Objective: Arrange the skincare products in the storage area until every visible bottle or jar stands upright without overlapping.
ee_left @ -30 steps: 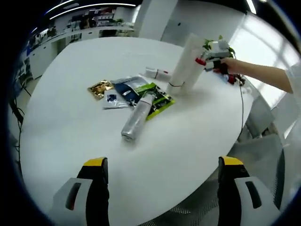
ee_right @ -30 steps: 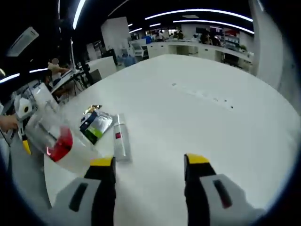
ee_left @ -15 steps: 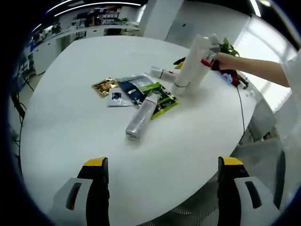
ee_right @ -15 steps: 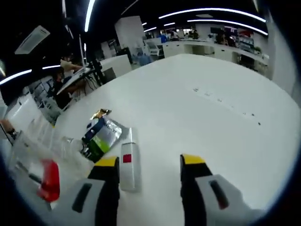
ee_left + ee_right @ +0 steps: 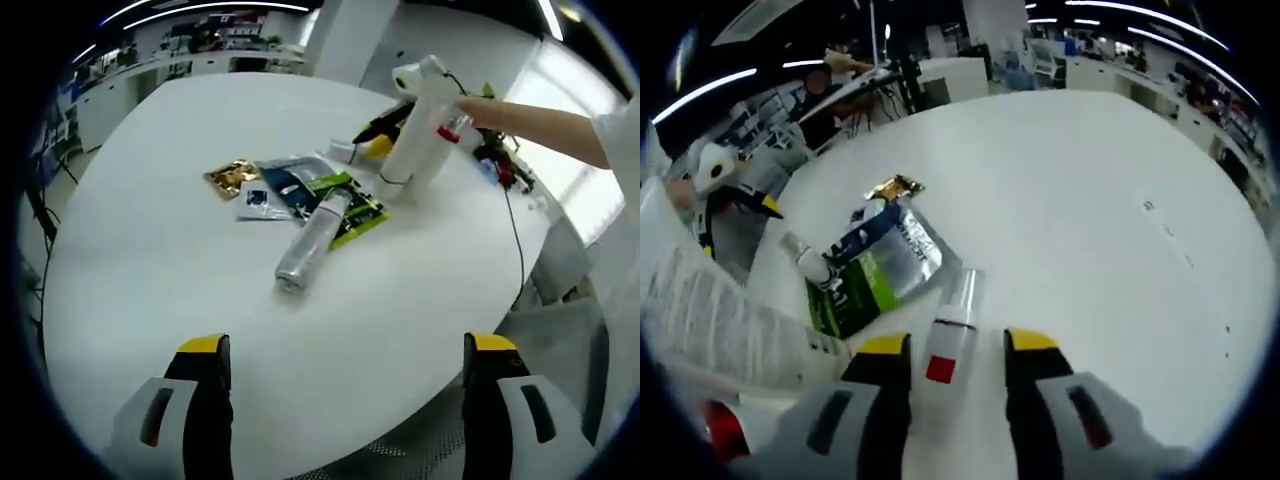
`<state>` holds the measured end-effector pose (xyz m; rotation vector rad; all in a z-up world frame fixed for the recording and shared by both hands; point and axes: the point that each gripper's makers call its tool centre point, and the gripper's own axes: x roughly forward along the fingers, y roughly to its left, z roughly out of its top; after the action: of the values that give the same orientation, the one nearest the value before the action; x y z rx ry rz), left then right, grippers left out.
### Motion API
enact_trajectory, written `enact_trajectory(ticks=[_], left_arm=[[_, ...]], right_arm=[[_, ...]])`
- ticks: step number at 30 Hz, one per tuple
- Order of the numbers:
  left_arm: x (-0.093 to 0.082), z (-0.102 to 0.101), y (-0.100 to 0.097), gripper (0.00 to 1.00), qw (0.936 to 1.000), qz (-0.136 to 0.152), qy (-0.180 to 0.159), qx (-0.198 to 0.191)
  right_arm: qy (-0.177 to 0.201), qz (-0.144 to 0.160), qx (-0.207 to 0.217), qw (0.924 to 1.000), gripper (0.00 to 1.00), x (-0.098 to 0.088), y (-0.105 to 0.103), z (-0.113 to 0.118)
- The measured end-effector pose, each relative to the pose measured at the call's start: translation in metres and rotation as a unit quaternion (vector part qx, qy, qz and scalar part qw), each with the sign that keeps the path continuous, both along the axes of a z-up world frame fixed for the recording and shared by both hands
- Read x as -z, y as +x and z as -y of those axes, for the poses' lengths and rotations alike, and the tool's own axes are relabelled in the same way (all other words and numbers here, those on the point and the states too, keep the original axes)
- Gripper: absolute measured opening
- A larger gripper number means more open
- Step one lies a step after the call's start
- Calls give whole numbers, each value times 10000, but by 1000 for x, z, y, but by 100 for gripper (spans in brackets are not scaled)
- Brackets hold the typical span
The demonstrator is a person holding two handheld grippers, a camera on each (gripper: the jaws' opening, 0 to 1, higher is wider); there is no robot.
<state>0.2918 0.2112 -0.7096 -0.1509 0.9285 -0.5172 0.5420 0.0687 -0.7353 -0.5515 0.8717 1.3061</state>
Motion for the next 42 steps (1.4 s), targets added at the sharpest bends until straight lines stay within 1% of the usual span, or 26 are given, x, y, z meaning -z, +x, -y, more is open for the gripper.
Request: enact_trajectory(ticks=[2, 5, 8, 13, 19, 22, 26, 28, 31, 34, 37, 42], left_arm=[[0, 0, 0, 94, 10000, 5, -2, -5], [0, 1, 1, 94, 10000, 2, -2, 0], [0, 1, 1, 94, 10000, 1, 4, 7], [0, 1, 1, 94, 10000, 7, 6, 11], [1, -1, 0, 94, 10000, -1, 21, 6], [1, -1, 0, 94, 10000, -2, 21, -5], [-1, -2, 0, 94, 10000, 12, 16, -21], [-1, -2, 1, 93, 10000, 21, 23, -22], [-3, -2, 2, 93, 10000, 40, 18, -23], [-4, -1, 2, 93, 10000, 55, 2, -9], [-5, 2, 3, 93, 10000, 87, 8, 33], [-11, 5, 6, 93, 9998, 177, -4, 91]], right_arm=[[-167, -21, -125, 9998, 34, 4, -3, 0], [-381, 42, -229, 9990, 30, 7, -4, 0], [-478, 29, -215, 9986, 27, 9, -5, 1], [-687, 97, -270, 9972, 21, 14, -6, 7], [-652, 29, -221, 9976, 20, 13, -8, 8], [-710, 104, -87, 9974, 20, 13, -5, 9], [-688, 178, -39, 9975, 19, 12, -3, 11], [-649, 196, 9, 9977, 19, 10, -1, 13], [-494, 182, 183, 9984, 19, 5, 1, 15], [-438, 228, 295, 9983, 19, 0, 3, 21], [-489, 336, 332, 9977, 19, -3, 3, 28], [-371, 382, 568, 9970, 19, -11, 3, 39]])
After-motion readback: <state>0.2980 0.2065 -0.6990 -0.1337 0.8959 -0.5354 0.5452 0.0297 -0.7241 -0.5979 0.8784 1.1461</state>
